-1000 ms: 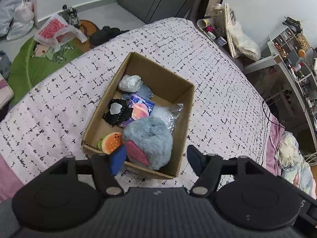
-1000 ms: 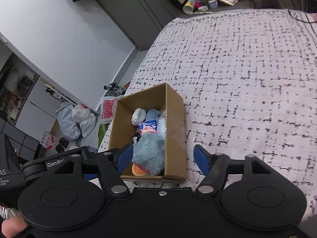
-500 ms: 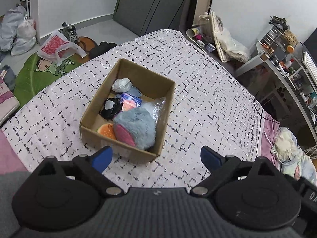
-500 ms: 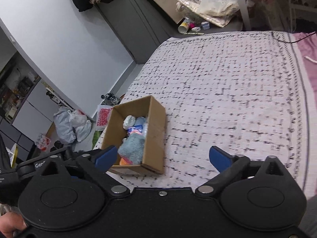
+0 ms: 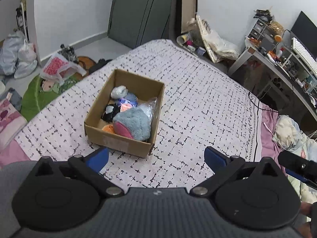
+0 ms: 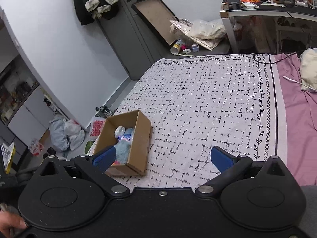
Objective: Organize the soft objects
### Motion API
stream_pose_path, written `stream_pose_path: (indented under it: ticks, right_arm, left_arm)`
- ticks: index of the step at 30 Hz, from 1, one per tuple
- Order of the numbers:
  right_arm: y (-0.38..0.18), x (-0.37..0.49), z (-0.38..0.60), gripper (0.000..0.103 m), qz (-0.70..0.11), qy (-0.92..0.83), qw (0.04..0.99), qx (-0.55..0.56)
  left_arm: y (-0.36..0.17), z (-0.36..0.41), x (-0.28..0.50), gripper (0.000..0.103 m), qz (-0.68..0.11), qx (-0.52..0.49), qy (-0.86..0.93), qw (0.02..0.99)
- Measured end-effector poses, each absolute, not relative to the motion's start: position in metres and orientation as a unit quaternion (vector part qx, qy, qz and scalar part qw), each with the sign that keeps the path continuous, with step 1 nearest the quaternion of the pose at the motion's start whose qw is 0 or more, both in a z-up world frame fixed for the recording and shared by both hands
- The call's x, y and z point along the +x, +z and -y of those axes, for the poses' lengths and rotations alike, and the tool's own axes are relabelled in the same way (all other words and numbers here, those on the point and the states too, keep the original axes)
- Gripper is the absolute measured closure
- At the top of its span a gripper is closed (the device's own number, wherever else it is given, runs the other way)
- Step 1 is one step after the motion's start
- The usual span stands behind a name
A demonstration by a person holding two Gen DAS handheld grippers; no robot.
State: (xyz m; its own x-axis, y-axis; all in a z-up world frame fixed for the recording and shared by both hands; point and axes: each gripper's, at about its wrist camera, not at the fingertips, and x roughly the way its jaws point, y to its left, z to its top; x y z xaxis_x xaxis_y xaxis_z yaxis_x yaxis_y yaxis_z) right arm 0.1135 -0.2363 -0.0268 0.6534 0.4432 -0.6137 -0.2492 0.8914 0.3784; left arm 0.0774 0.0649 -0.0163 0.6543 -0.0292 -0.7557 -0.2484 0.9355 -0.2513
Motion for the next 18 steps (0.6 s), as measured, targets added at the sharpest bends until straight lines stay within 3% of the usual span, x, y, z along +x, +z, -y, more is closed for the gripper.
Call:
stream_pose_path:
  ticks: [18]
  right_arm:
    - [-0.016,0.063,0.27,0.0,-0.345,0.188,0.911,0.125]
  left_arm:
    - [0.006,-0.04,0.03,0.001,-0.385,-0.127,0.04,0.913]
